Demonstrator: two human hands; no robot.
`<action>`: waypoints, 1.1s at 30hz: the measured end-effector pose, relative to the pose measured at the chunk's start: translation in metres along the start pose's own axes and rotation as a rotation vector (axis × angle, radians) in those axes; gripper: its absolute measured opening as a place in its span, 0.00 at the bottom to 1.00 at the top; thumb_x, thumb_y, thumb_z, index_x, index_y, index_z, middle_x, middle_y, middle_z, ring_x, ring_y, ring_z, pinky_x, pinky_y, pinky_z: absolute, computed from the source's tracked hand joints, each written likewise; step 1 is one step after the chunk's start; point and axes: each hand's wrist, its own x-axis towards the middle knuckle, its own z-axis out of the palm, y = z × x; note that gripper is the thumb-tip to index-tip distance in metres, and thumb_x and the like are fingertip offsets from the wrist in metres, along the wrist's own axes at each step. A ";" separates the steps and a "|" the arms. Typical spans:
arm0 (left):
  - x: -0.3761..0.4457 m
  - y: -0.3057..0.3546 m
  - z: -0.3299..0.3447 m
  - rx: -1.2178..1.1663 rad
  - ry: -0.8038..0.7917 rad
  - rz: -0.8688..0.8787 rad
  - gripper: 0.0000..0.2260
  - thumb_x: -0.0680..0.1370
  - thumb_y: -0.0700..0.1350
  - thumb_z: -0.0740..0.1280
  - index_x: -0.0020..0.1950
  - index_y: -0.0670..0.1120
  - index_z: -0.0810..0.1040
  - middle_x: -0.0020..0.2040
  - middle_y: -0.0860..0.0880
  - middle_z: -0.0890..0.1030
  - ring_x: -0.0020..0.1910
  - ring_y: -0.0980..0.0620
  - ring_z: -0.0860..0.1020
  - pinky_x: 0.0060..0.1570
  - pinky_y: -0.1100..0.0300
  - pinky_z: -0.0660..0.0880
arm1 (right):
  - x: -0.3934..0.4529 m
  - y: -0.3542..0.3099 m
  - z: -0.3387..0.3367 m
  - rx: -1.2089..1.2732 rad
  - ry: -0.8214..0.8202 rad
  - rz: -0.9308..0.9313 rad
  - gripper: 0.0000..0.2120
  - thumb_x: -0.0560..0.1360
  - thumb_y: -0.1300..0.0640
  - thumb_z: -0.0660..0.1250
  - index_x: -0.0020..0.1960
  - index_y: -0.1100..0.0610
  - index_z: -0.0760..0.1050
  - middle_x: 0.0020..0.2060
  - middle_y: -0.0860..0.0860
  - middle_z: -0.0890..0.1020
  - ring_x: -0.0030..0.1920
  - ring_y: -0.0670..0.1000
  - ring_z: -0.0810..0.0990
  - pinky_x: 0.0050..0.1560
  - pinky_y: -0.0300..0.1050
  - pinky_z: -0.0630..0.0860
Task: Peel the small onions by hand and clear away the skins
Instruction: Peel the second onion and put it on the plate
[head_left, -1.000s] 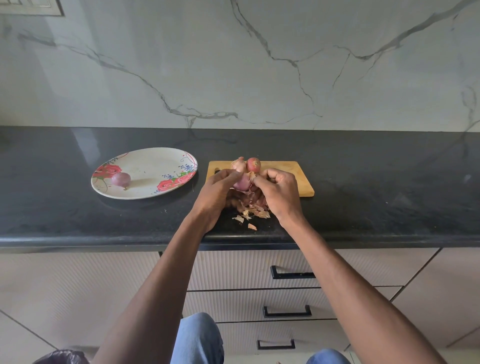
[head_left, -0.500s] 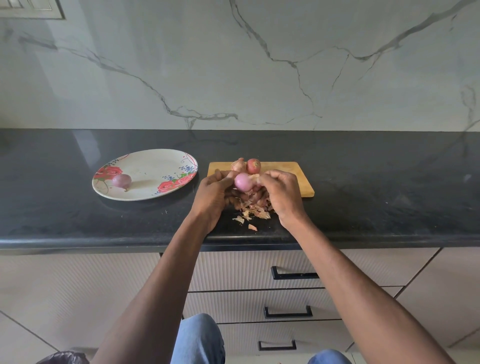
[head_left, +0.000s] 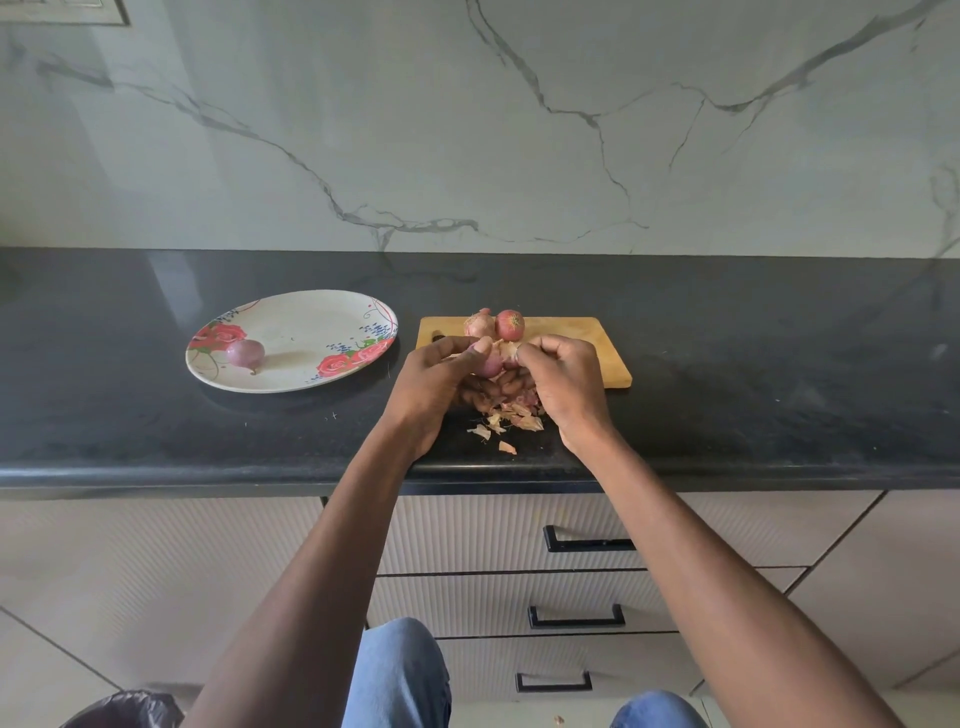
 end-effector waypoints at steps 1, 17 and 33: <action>0.000 0.000 0.000 -0.014 -0.001 -0.011 0.08 0.81 0.43 0.68 0.52 0.39 0.81 0.40 0.41 0.83 0.33 0.47 0.80 0.30 0.59 0.78 | -0.001 -0.001 -0.001 0.021 -0.002 0.010 0.14 0.68 0.52 0.68 0.32 0.63 0.79 0.32 0.65 0.80 0.34 0.53 0.76 0.36 0.54 0.76; 0.004 0.003 -0.009 -0.248 0.098 -0.063 0.10 0.86 0.41 0.57 0.55 0.37 0.75 0.48 0.36 0.82 0.38 0.45 0.81 0.36 0.57 0.81 | -0.005 -0.010 -0.007 0.295 0.066 0.146 0.13 0.73 0.67 0.59 0.30 0.62 0.73 0.26 0.59 0.78 0.24 0.57 0.76 0.26 0.44 0.70; -0.001 0.006 -0.007 -0.240 0.105 -0.059 0.08 0.85 0.42 0.61 0.52 0.41 0.78 0.43 0.43 0.83 0.37 0.51 0.80 0.35 0.61 0.79 | -0.007 -0.002 0.005 -0.365 -0.020 -0.279 0.09 0.76 0.56 0.74 0.54 0.58 0.86 0.47 0.49 0.87 0.44 0.42 0.81 0.44 0.24 0.71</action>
